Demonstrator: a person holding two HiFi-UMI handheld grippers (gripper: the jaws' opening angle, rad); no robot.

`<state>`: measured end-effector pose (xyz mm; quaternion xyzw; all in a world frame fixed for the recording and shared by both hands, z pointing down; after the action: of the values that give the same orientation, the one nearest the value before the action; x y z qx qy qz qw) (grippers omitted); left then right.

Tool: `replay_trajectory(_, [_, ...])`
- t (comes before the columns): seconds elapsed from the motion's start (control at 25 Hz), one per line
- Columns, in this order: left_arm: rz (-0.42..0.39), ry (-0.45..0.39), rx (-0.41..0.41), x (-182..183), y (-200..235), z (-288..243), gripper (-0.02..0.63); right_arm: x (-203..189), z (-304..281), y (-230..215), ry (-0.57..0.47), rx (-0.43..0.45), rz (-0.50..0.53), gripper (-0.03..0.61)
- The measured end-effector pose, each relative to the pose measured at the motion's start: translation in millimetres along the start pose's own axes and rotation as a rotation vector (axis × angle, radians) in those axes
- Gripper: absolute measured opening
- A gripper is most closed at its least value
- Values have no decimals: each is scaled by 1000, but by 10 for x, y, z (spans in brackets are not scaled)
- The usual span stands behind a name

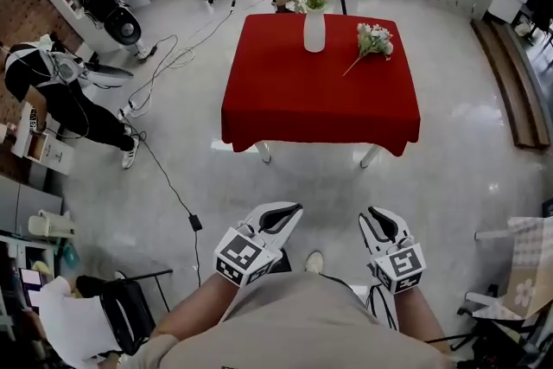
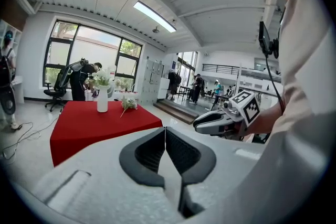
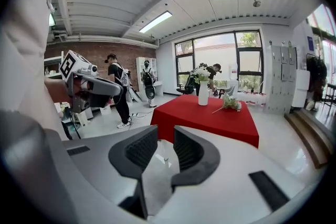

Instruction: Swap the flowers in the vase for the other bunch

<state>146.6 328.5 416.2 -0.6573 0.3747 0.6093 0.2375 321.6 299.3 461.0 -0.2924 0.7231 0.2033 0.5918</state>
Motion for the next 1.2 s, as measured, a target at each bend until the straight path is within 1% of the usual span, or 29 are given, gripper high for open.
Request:
replay_trajectory(0.04, [13,7,6,-23,49,-30,8,-20,-51,-39,1,3,-6,106])
replay_trajectory(0.16, [17,24,-8,-78,234,-134,9,-43,-277,-167,-3,2,-17,125])
replay_trajectory(0.32, [4,-8,-53,-26,644,-386,9,59,-744,-387,-16,-21,3,138])
replay_trajectory(0.48, [13,-23,-97,155,1234,-636,9,319,-1365,-577,-18,-53,2,145])
replay_trajectory(0.64, [6,-5,-133,339,1830,-690,8,656,-2066,-608,-19,-64,29,146])
replay_trajectory(0.8, [0,2,-173,435,2352,-701,8,874,-2739,-701,-36,-83,16,146])
replay_trajectory(0.92, [5,19,-164,451,2725,-664,8,1006,-3170,-711,-37,-80,28,146])
replay_trajectory(1.0, [15,12,-149,486,2927,-674,6,1082,-3415,-759,-31,-71,36,146])
replay_trajectory(1.2, [33,-8,-89,558,3286,-768,6,1233,-3958,-1077,-23,-55,70,155])
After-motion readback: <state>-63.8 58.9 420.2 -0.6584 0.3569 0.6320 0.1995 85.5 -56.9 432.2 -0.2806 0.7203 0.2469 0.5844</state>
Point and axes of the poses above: the fingertips, and each gripper's own axes: z backward along the fingers, y to its left, x out of its top, the point moved 3 cm from there along z, backward along the fingers, and after that the axes turned 11 degrees about -y, right-handed, at the moved point
